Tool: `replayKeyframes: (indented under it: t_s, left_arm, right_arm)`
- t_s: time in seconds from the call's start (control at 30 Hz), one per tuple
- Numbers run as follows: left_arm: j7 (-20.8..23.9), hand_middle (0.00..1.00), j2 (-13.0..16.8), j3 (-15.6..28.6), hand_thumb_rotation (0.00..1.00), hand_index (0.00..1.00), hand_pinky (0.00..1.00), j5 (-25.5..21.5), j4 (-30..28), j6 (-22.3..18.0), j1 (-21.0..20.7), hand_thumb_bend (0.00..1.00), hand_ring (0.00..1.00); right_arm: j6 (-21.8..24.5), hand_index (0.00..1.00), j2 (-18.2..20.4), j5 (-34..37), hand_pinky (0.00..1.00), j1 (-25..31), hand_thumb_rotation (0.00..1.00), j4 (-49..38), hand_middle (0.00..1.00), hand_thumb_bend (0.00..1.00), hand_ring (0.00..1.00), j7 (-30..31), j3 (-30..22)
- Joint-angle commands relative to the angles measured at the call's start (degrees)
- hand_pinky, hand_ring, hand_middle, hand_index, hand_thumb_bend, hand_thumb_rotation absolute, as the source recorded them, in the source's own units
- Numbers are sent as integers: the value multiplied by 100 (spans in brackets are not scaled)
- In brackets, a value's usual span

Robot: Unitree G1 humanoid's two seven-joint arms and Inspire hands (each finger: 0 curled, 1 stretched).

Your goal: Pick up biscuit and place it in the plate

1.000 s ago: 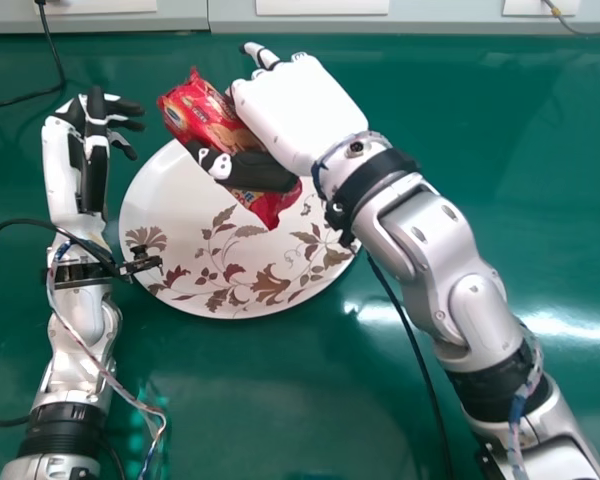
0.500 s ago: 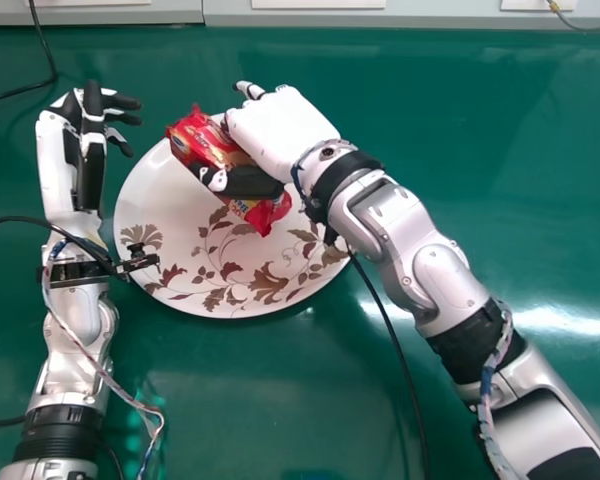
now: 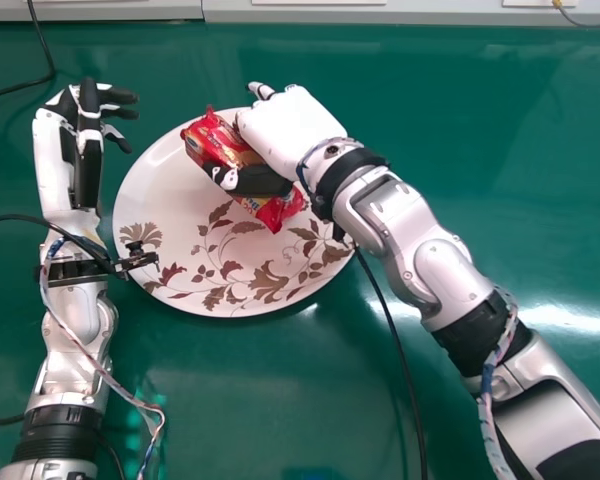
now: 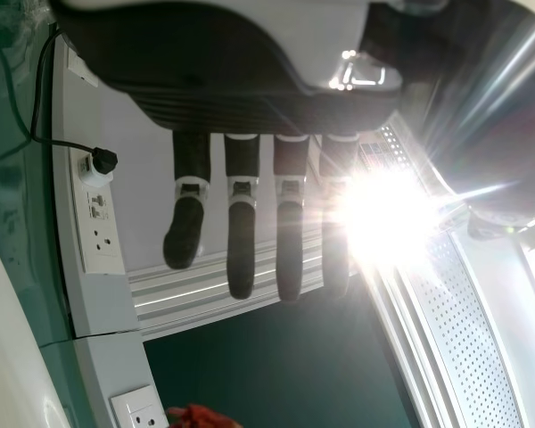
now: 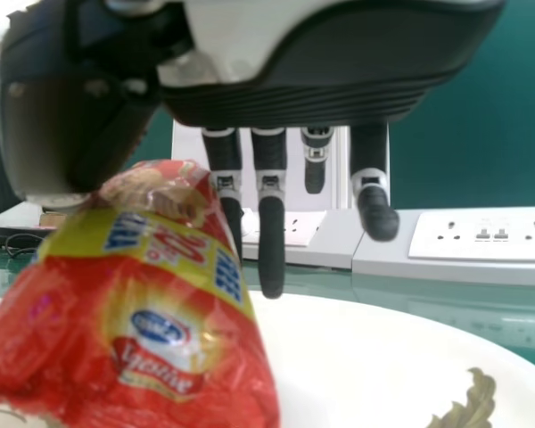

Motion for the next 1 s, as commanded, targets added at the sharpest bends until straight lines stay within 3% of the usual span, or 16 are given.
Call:
replayKeyframes:
  t_s: [0.0, 0.03, 0.1, 0.13, 0.2, 0.3, 0.4, 0.53, 0.73, 0.97]
  left_arm:
    - [37, 54, -186, -59, 97, 49, 22, 46, 452, -81, 413, 78, 48]
    - [42, 54, -174, -60, 97, 49, 22, 60, 481, -105, 400, 79, 48]
    - [38, 53, -172, -57, 97, 49, 22, 49, 509, -126, 386, 79, 47]
    - [36, 53, -170, -55, 97, 49, 22, 44, 521, -131, 379, 79, 47]
    - [35, 54, -174, -53, 97, 50, 22, 35, 518, -131, 373, 80, 48]
    - [39, 54, -141, -54, 98, 50, 22, 64, 574, -172, 344, 80, 48]
    - [21, 55, -133, -56, 98, 50, 22, 47, 602, -196, 327, 80, 49]
    - [18, 57, -147, -49, 97, 51, 22, 14, 623, -211, 320, 79, 50]
    - [-28, 59, -137, -35, 96, 52, 22, -50, 719, -319, 292, 78, 52]
    - [-79, 67, -155, 23, 93, 59, 21, -226, 608, -161, 310, 81, 60]
  right_arm:
    - [107, 49, 47, -63, 14, -71, 0, -43, 47, 52, 21, -193, 42]
    - [100, 53, 29, -37, 17, -55, 0, -64, 47, 54, 25, -223, 34]
    - [39, 62, -75, -57, 30, -27, 41, -117, 53, 81, 38, -317, 53]
    - [7, 66, -119, -60, 35, -13, 52, -134, 56, 88, 44, -372, 59]
    - [-23, 71, -166, -44, 42, 12, 66, -137, 60, 97, 51, -504, 57]
    - [16, 76, -217, -109, 44, 0, 78, -157, 62, 100, 53, -554, 98]
    - [114, 80, -208, -61, 50, 2, 83, -252, 72, 100, 64, -338, 84]
    - [188, 84, -213, -21, 55, 33, 85, -366, 77, 100, 71, -198, 69]
    - [333, 85, -233, -42, 54, 65, 86, -556, 79, 100, 68, -44, 19]
    - [641, 85, -451, 118, 55, 456, 86, -1248, 82, 100, 71, -35, -477]
